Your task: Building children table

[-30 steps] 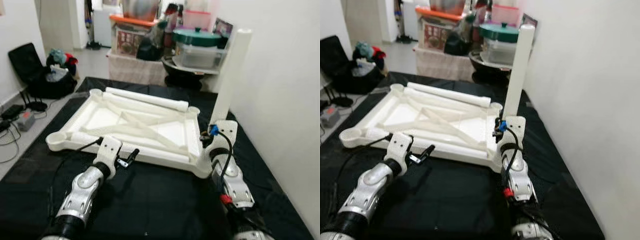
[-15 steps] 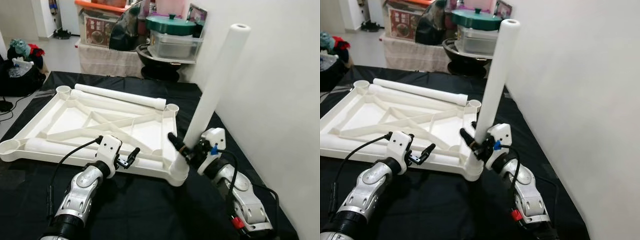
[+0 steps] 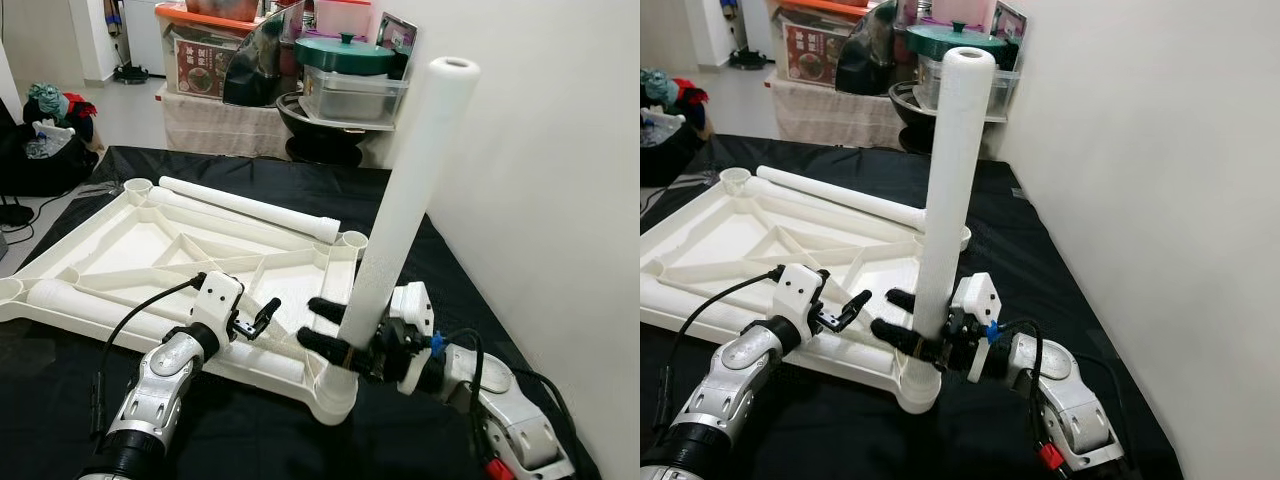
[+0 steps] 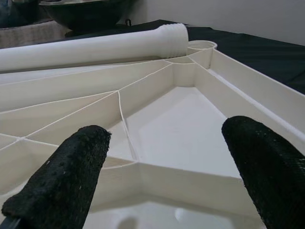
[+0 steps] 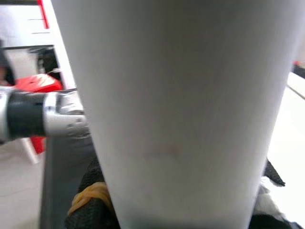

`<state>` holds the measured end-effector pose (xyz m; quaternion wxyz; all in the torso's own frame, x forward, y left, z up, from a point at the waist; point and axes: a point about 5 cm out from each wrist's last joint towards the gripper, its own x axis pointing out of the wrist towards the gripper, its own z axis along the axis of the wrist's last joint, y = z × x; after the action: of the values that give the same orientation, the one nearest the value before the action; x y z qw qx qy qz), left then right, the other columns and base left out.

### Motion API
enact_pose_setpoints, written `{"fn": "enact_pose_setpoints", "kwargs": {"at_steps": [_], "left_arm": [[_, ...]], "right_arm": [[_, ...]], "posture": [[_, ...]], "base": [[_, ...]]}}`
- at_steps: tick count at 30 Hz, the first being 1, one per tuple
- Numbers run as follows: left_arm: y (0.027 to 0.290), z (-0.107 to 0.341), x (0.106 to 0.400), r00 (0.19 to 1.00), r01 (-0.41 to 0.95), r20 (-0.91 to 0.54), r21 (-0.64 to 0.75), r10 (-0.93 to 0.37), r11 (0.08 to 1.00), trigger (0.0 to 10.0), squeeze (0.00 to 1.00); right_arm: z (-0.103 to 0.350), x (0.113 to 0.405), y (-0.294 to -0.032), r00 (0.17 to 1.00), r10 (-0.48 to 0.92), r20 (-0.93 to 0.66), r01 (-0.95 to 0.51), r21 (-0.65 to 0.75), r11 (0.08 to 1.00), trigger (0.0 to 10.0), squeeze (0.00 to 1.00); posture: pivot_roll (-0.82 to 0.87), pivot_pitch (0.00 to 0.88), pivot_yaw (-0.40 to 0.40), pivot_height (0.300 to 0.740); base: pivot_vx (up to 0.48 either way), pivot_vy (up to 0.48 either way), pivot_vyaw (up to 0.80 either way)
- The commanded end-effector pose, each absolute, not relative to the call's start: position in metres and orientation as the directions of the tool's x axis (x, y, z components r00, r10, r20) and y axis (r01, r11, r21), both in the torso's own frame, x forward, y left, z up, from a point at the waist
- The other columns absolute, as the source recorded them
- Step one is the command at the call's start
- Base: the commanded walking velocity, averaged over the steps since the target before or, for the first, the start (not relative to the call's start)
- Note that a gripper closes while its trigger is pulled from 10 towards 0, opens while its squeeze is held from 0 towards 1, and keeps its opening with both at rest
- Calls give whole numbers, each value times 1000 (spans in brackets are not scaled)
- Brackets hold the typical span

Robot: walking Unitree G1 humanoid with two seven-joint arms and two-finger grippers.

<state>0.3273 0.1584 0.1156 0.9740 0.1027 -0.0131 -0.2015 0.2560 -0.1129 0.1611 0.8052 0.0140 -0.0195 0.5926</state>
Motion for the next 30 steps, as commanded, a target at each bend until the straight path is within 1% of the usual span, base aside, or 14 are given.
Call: {"fn": "enact_pose_setpoints", "kwargs": {"at_steps": [1, 13, 15, 16, 18, 19, 20, 21, 23, 24, 27, 28, 29, 30], "left_arm": [[157, 112, 325, 912, 406, -36, 203, -408, 891, 10000, 0], [151, 107, 325, 902, 430, -52, 199, -428, 881, 10000, 0], [151, 106, 325, 903, 429, -54, 198, -427, 882, 10000, 0], [151, 106, 325, 903, 429, -54, 198, -427, 882, 10000, 0], [151, 105, 324, 904, 426, -56, 195, -424, 883, 10000, 0], [151, 105, 324, 904, 426, -56, 195, -424, 883, 10000, 0], [152, 105, 323, 905, 425, -57, 195, -422, 884, 10000, 0], [152, 105, 323, 905, 425, -57, 195, -422, 884, 10000, 0], [153, 103, 322, 907, 421, -62, 194, -417, 886, 10000, 0], [153, 103, 322, 907, 421, -62, 194, -417, 886, 10000, 0], [155, 103, 322, 908, 419, -65, 196, -414, 887, 10000, 0], [155, 103, 322, 908, 419, -65, 196, -414, 887, 10000, 0], [156, 103, 322, 908, 417, -67, 197, -413, 887, 10000, 0], [156, 103, 322, 908, 417, -67, 197, -413, 887, 10000, 0]], "right_arm": [[100, 228, -101, 152, 983, -103, -919, 352, 179, 10000, 0], [112, 225, -110, 95, 992, -82, -926, 359, 118, 10000, 0], [107, 233, -109, 172, 979, -112, -916, 347, 200, 10000, 0], [107, 233, -109, 172, 979, -112, -916, 347, 200, 10000, 0], [103, 246, -107, 287, 951, -118, -888, 341, 310, 10000, 0], [103, 246, -107, 287, 951, -118, -888, 341, 310, 10000, 0], [99, 252, -106, 349, 927, -140, -865, 333, 376, 10000, 0], [99, 252, -106, 349, 927, -140, -865, 333, 376, 10000, 0], [81, 274, -109, 564, 783, -262, -731, 282, 621, 10000, 0], [81, 274, -109, 564, 783, -262, -731, 282, 621, 10000, 0], [64, 291, -124, 751, 531, -393, -486, 216, 847, 10000, 0], [64, 291, -124, 751, 531, -393, -486, 216, 847, 10000, 0], [60, 293, -130, 783, 448, -432, -410, 184, 893, 10000, 0], [60, 293, -130, 783, 448, -432, -410, 184, 893, 10000, 0]], "posture": [[74, 0, -120, 740], [57, 0, -122, 740], [58, 0, -125, 740], [58, 0, -125, 740], [62, 0, -128, 740], [62, 0, -128, 740], [64, 0, -128, 740], [64, 0, -128, 740], [63, 0, -124, 740], [63, 0, -124, 740], [61, 0, -120, 740], [61, 0, -120, 740], [61, 0, -120, 740], [61, 0, -120, 740]], "base": [[0, 0, 0], [0, 0, 0], [0, 0, 0], [0, 0, 0], [0, 0, 0], [0, 0, 0], [0, 0, 0], [0, 0, 0], [0, 0, 0], [0, 0, 0], [0, 0, 0], [0, 0, 0], [0, 0, 0], [0, 0, 0]]}}
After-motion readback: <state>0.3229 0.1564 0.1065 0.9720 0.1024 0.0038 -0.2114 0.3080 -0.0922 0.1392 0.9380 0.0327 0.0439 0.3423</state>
